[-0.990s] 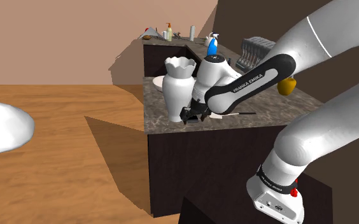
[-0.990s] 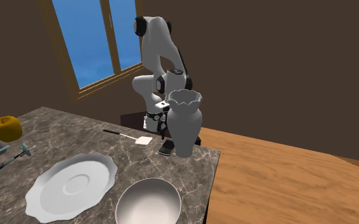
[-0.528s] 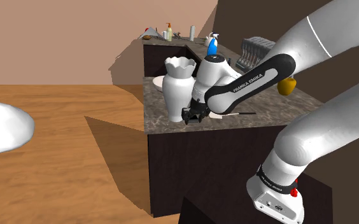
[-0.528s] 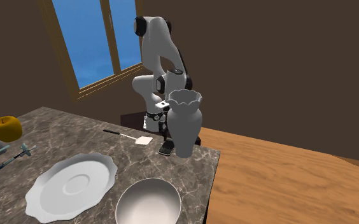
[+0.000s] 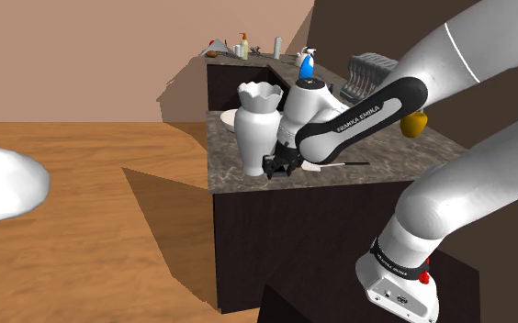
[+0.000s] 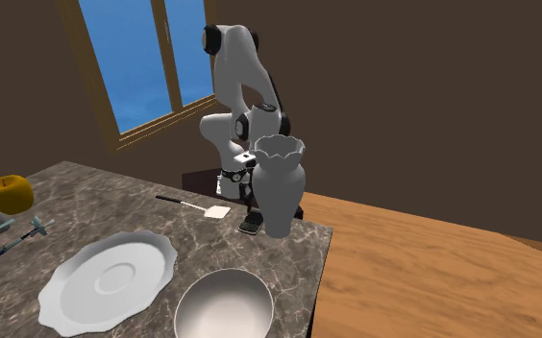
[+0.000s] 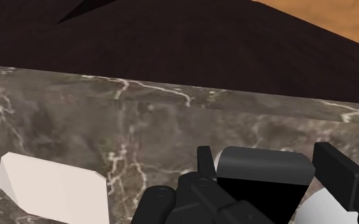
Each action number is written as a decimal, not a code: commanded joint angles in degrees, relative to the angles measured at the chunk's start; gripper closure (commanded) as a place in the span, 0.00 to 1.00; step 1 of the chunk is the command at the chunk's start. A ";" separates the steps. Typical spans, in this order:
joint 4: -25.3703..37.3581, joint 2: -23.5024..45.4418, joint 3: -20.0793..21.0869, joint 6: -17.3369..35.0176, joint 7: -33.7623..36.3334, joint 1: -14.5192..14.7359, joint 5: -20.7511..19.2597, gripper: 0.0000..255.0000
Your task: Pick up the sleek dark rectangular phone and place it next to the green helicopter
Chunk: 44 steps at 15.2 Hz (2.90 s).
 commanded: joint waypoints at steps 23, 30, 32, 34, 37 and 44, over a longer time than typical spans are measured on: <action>10.69 -12.12 -3.97 -22.73 -4.44 2.43 2.49 1.00; 15.14 -13.58 -4.68 -28.61 -5.15 2.43 2.46 1.00; 16.51 -13.85 -4.85 -30.23 -5.33 2.41 2.43 1.00; 17.91 -14.05 -5.02 -31.83 -5.51 2.38 2.39 1.00; 20.08 -14.24 -5.25 -34.18 -5.75 2.31 2.32 1.00; 22.29 -15.01 -8.08 -37.01 -8.92 1.28 1.26 1.00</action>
